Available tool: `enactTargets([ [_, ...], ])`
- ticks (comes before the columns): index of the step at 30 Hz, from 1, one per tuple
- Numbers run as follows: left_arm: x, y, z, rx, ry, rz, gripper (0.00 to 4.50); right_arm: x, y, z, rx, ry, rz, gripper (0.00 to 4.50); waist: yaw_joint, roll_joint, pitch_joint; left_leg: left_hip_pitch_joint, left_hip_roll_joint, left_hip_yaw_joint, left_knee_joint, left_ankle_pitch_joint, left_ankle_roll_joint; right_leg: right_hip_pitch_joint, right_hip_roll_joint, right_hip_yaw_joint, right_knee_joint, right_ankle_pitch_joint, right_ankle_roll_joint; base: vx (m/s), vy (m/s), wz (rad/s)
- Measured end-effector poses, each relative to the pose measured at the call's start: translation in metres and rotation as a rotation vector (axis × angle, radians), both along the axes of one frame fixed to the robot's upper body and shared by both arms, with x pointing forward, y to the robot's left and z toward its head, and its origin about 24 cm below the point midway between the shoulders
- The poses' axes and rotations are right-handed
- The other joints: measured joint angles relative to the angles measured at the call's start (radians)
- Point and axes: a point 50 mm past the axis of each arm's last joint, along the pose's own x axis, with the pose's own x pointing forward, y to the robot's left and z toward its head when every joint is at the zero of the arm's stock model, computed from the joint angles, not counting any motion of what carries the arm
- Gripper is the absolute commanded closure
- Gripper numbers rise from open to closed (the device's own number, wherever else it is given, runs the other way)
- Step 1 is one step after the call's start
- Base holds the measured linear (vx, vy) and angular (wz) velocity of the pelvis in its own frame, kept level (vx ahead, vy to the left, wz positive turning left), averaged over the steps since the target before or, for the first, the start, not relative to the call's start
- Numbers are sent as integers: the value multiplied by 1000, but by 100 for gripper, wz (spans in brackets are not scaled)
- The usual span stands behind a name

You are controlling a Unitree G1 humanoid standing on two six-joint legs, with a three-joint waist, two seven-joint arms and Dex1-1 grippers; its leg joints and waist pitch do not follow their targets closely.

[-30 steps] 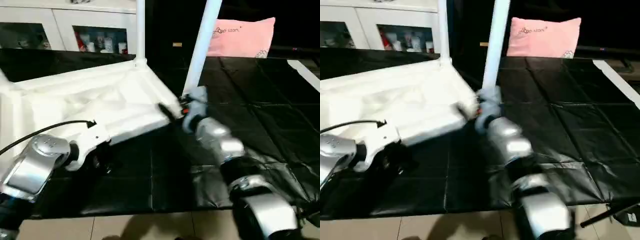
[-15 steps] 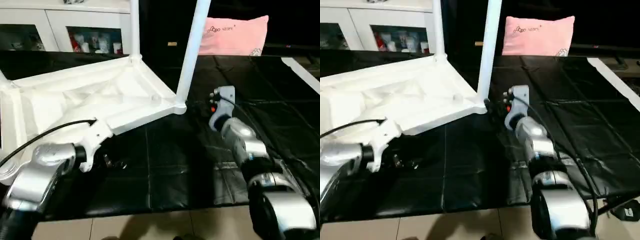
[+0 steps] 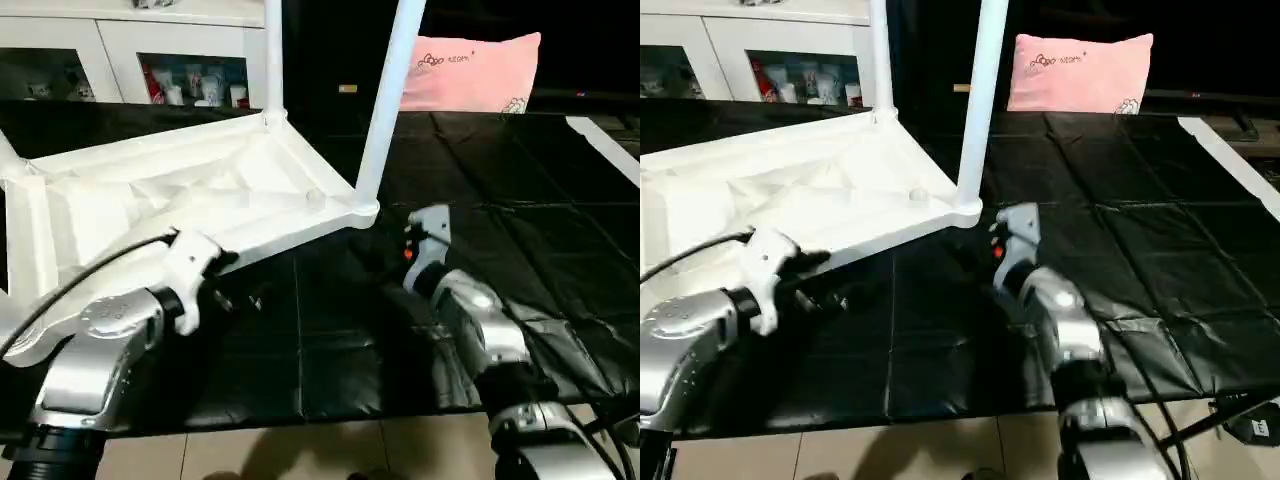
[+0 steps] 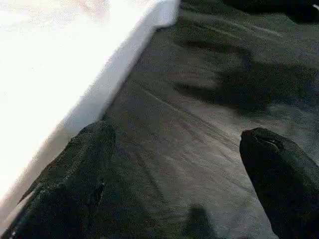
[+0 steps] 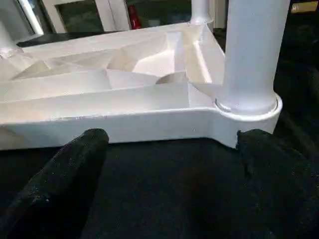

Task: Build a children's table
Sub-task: Rotate table base

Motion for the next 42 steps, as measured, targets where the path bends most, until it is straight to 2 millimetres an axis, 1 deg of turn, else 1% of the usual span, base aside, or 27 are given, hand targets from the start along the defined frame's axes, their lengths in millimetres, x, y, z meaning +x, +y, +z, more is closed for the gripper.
enactTargets([
  [4, 3, -5, -4, 6, 38, -33, 3, -3, 0, 3, 1, -16, 6, 0, 1, 0, 0, 0, 0, 0, 0, 0, 0, 0, 0, 0, 0, 0, 0, 0, 0, 0],
  [7, 17, 1, -6, 59, 40, 33, 3, -9, 3, 4, -5, -21, 52, 0, 0, 0, 0, 0, 0, 0, 0, 0, 0, 0, 0, 0, 0, 0, 0, 0, 0, 0],
  [8, 24, 4, -7, 81, 38, 79, 3, -11, 3, 5, -10, -25, 76, 0, 0, 0, 0, 0, 0, 0, 0, 0, 0, 1, 0, 0, 0, 0, 0, 0, 0, 0],
  [10, 35, 3, -8, 92, 37, 129, 3, -14, 3, 5, -24, -22, 101, 0, 2, 0, 0, 1, 0, 0, 0, 0, 0, 1, 0, 0, 0, 0, 0, 0, 0, 0],
  [12, 45, 5, -10, 126, 29, 195, 3, -16, 9, 6, -28, -27, 141, 0, -1, 0, 0, 1, 0, -1, 1, 0, 0, 2, 0, 0, 0, 1, 1, 0, 0, 0],
  [14, 52, 9, -11, 155, 21, 233, 3, -17, 9, 5, -34, -29, 141, 0, -7, 0, 0, 1, 0, -1, 1, 0, 0, 2, 1, 0, 0, 1, 2, 0, 0, 0],
  [17, 63, 10, -11, 175, 2, 278, 3, -18, 6, 1, -52, -21, 100, 0, -6, 0, 0, 1, 0, -2, 1, 0, 0, 1, 1, 0, 0, 2, 1, 0, 0, 0],
  [21, 72, 9, -13, 196, -22, 301, 3, -19, 6, 2, -55, -27, 85, 0, -3, 0, 0, 0, 0, -2, 1, 0, 0, 1, 1, 0, -1, 2, 1, 0, 0, 0],
  [23, 75, 11, -14, 208, -38, 314, 3, -19, 6, 4, -55, -36, 83, 0, -5, 0, 0, 0, 0, -2, 1, 0, 0, 1, 1, 0, -1, 2, 1, 0, 0, 0],
  [28, 75, 12, -18, 212, -73, 325, 3, -22, 6, 3, -55, -36, 81, 0, -4, 0, 0, 0, 0, -2, 1, 0, 0, 1, 1, 0, -1, 2, 1, 0, 0, 0],
  [31, 64, 7, -12, 12, -93, 280, 3, -25, 7, 0, -54, -28, 86, 0, -3, 0, 0, -1, 0, -2, 0, 0, 0, 1, 0, 0, -3, 2, 1, 0, 0, 0],
  [33, 57, 4, -12, -58, -83, 231, 3, -26, 8, -1, -53, -24, 90, 0, 1, 0, 0, -1, 0, -2, 0, -1, 1, 0, 0, 0, -3, 2, 1, 0, 0, 0],
  [34, 49, 7, -11, -83, -82, 197, 3, -26, 10, 0, -50, -26, 98, 0, -2, 0, 0, -1, 0, -1, -1, -1, 1, 0, 0, 0, -3, 2, 1, 0, 0, 0],
  [35, 36, 11, -11, -108, -63, 136, 3, -27, 11, 0, -51, -25, 103, 0, -6, 0, 0, 0, 0, -1, -3, -1, 1, 0, 0, 0, -4, 1, 1, 0, 0, 0],
  [37, 19, 20, -14, -119, -3, 72, 3, -28, 9, 0, -57, -22, 103, 0, -5, 0, 0, 0, 0, 0, -4, -1, 1, -2, 1, 0, -3, 1, 1, 0, 0, 0],
  [38, 5, 27, -16, -104, 51, 16, 3, -28, 10, 0, -56, -24, 109, 0, -6, -1, 0, -1, 0, 0, -5, -1, 1, -3, 1, 0, -3, 0, 1, 0, 0, 0],
  [40, -14, 42, -15, -64, 133, -50, 3, -28, 11, 0, -57, -23, 113, 0, -6, -2, 0, 0, 0, 0, -5, 0, 0, -6, 1, 0, -2, 0, 2, 0, 0, 0],
  [41, -26, 54, -13, -27, 188, -76, 3, -29, 12, -1, -57, -22, 119, 0, -6, -2, 0, 0, 1, 0, -5, 0, 0, -7, 2, 0, -2, 0, 2, 0, 0, 0],
  [42, -33, 63, -11, -1, 220, -78, 3, -29, 12, -1, -57, -21, 125, 0, -6, -3, 0, 0, 0, 0, -5, 0, 0, -8, 2, 0, -2, 0, 1, 0, 0, 0],
])
